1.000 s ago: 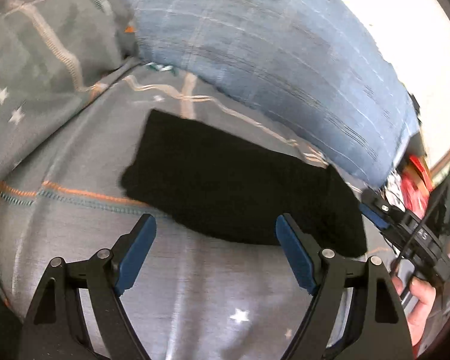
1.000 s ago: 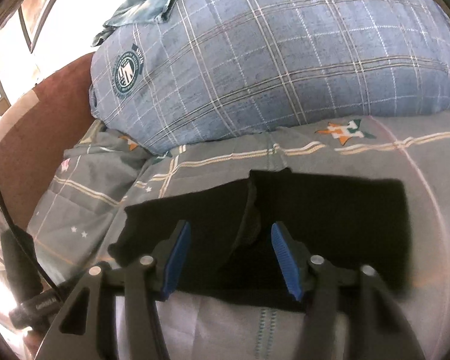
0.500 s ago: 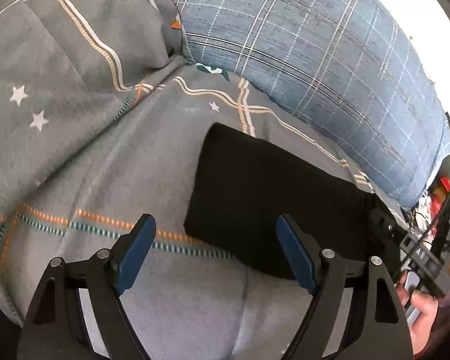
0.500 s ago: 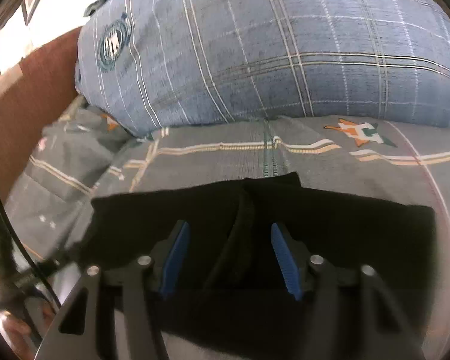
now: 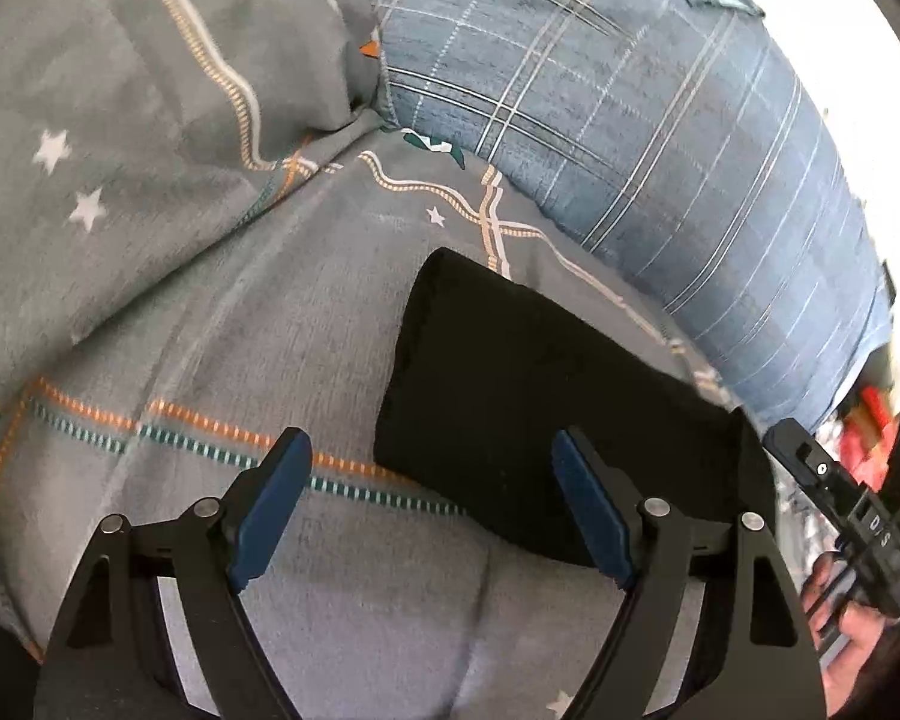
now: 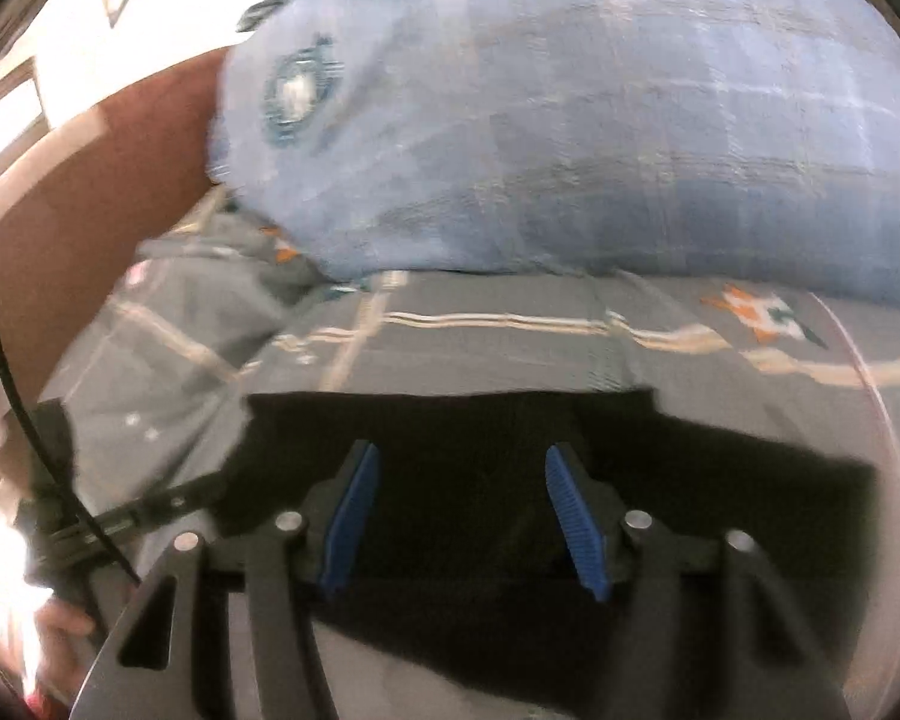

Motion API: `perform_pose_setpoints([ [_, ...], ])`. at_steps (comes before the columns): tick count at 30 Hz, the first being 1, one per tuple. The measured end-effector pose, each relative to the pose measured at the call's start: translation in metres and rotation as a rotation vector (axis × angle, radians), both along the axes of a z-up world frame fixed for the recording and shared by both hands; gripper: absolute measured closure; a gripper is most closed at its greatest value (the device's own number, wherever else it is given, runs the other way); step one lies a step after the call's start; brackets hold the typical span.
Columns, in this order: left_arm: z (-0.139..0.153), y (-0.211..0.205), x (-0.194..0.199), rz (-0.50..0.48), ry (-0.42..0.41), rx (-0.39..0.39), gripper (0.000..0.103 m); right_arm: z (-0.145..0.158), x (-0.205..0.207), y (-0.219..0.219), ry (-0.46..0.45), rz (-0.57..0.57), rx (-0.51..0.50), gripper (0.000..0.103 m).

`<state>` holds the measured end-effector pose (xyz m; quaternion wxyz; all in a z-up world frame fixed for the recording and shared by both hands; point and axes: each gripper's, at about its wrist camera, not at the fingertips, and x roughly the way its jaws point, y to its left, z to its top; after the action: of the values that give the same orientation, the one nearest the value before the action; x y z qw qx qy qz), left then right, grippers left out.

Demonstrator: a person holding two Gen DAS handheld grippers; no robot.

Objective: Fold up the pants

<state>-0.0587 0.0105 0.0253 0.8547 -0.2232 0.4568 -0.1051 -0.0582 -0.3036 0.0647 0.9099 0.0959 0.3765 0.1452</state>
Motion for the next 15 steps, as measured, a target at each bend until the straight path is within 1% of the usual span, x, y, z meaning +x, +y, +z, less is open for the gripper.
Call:
perform_pose_setpoints([
  [3,-0.006,0.002,-0.004,0.01,0.022,-0.077,0.017,0.007,0.011,0.029,-0.022,0.128,-0.021,0.043],
  [4,-0.006,0.001,-0.005,0.015,0.014,-0.084,0.016,0.006,0.017,0.039,-0.027,0.17,-0.033,0.042],
  [5,-0.006,0.0,-0.006,0.014,0.008,-0.082,0.014,0.004,0.025,0.051,-0.029,0.212,-0.06,0.042],
  [8,-0.005,-0.006,-0.004,-0.002,0.018,-0.072,0.013,-0.005,0.05,0.079,-0.013,0.33,-0.127,0.042],
  [10,-0.004,-0.01,-0.002,-0.028,0.03,-0.073,0.013,-0.013,0.069,0.09,0.015,0.392,-0.129,0.042],
  [12,-0.005,-0.014,0.001,-0.039,0.035,-0.064,0.012,-0.019,0.087,0.095,0.043,0.429,-0.115,0.041],
  [15,-0.006,-0.02,0.012,-0.051,0.03,-0.042,0.009,-0.032,0.107,0.105,0.095,0.485,-0.108,0.037],
])
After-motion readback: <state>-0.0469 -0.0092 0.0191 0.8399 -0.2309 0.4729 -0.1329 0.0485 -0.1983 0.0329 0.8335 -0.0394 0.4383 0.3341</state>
